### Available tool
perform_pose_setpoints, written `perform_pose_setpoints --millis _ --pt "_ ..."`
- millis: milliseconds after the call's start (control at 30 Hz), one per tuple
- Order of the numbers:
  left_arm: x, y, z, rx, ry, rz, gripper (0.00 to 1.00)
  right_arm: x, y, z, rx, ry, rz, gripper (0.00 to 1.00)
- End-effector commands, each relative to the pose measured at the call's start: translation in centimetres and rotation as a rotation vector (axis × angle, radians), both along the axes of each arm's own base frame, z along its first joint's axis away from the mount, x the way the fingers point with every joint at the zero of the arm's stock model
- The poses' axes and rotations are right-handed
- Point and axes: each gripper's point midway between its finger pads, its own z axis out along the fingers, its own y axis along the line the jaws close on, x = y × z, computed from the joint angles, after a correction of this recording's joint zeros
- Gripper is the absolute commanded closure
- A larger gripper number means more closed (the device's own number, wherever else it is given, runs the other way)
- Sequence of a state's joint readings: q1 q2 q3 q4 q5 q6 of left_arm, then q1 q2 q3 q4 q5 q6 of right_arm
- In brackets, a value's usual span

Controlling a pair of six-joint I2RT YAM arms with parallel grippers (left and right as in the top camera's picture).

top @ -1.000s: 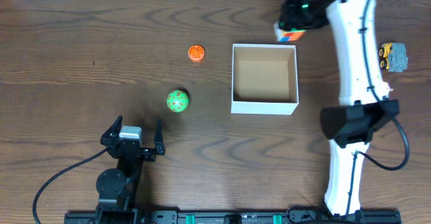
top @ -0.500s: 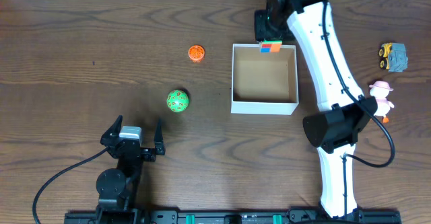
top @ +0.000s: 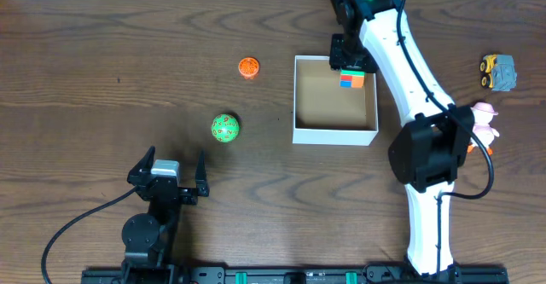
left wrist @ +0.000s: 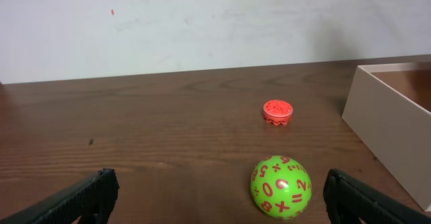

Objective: Pack container
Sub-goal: 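Carry the cube with the right gripper into the white box, then release the cube and move the right gripper to the pink duck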

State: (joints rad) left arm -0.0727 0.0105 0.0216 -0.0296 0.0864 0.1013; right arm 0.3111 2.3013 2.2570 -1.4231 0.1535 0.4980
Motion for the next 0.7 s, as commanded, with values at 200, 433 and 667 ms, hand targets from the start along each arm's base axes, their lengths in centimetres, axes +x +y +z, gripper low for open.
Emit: perform_pose_setpoints --millis 200,433,667 --pt "-0.1 0.0 -1.5 -0.006 0.045 -0.002 0.02 0.6 -1.2 -1.7 -0.012 0.000 -0.048 0.64" --pt "-0.1 0.0 -1.5 -0.006 0.045 -0.002 0.02 0.7 -1.0 -3.4 -0.013 0.002 -0.041 0.56" --pt "-0.1 0.0 -1.5 -0.006 0.045 -0.002 0.02 1.4 -1.6 -4.3 -0.022 -0.007 0.046 0.53"
